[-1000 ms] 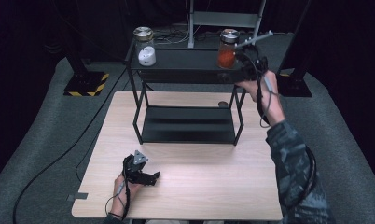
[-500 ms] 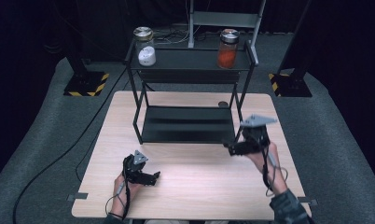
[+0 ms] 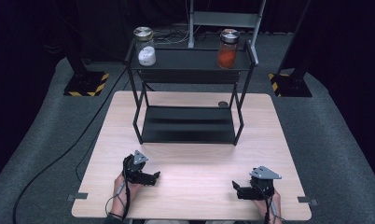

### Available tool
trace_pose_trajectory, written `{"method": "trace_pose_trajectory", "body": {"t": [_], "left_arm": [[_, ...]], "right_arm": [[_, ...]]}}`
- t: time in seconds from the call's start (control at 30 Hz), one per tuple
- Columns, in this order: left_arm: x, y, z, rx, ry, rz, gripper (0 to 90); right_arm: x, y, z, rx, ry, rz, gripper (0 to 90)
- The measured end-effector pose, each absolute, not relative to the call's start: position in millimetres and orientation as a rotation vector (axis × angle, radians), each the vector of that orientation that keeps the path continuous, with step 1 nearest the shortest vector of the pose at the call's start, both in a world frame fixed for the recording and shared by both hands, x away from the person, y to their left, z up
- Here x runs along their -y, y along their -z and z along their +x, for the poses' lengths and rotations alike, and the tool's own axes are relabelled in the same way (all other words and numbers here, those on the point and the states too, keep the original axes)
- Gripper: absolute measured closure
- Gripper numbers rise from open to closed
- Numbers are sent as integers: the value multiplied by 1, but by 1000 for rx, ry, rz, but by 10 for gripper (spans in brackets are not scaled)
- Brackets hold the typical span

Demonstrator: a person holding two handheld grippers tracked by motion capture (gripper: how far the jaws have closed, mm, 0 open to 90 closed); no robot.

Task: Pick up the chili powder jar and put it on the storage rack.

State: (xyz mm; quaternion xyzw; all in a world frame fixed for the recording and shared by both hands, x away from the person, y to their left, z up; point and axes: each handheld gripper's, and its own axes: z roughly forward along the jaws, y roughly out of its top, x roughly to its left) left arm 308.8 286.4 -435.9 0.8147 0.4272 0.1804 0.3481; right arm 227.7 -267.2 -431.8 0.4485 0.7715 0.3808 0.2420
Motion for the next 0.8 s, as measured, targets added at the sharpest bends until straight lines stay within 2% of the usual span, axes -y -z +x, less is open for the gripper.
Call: {"method": "trace_pose_trajectory", "body": {"t": [0.13,0.8], "left_arm": [[-286,436,309,-1108,-468,2111,0],[-286,436,308,-1108,-469,2111,1]], "right_arm": [[265,441,224,-2094,-1027,1232,0],[276,445,223,-2064,-1105,1261,0]]}}
